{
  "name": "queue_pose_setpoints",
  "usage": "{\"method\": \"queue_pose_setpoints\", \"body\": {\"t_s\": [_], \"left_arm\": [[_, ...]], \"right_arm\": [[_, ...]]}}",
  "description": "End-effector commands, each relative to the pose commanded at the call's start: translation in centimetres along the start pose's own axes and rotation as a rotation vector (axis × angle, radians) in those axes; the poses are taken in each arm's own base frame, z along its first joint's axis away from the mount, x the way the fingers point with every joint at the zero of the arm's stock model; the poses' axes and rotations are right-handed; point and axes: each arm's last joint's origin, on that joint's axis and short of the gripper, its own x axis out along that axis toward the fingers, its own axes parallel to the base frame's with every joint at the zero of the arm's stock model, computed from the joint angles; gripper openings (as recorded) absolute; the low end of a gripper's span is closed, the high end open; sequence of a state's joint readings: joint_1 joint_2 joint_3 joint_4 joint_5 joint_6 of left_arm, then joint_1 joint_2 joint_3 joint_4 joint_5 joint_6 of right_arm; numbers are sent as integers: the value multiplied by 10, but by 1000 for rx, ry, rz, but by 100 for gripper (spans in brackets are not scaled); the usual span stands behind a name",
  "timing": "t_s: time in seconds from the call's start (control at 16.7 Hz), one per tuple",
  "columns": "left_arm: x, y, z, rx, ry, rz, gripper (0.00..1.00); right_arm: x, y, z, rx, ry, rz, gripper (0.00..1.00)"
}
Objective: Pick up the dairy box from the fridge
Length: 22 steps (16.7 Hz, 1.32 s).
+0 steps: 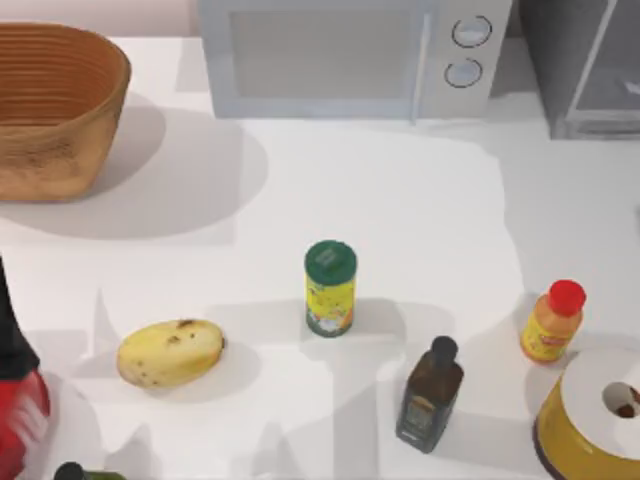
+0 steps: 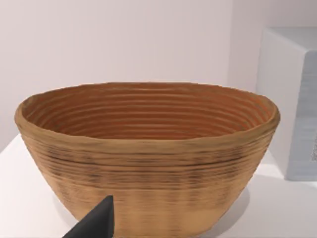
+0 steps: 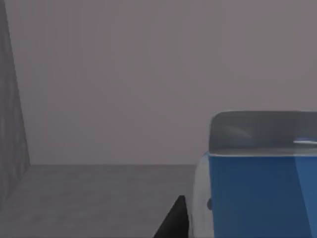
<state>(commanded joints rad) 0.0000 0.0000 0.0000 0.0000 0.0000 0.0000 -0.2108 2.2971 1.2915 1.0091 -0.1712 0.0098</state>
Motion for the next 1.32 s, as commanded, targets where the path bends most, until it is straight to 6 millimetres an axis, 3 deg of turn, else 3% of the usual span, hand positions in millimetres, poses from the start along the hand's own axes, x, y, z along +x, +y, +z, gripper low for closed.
{"method": "queue_pose_setpoints", "body": {"t_s": [0.3, 0.6, 0.78, 1.14, 1.32], "left_arm": [[0, 0, 0, 0, 0, 0, 100], [0, 0, 0, 0, 0, 0, 100], [0, 0, 0, 0, 0, 0, 100], [0, 0, 0, 0, 0, 0, 100], [0, 0, 0, 0, 0, 0, 100]], "right_arm": [[-14, -2, 10, -6, -36, 4, 0], [-70, 4, -11, 10, 44, 15, 0], [-95, 1, -4, 4, 12, 0, 0], [-98, 2, -3, 4, 5, 6, 0], [-104, 5, 10, -1, 2, 2, 0]]}}
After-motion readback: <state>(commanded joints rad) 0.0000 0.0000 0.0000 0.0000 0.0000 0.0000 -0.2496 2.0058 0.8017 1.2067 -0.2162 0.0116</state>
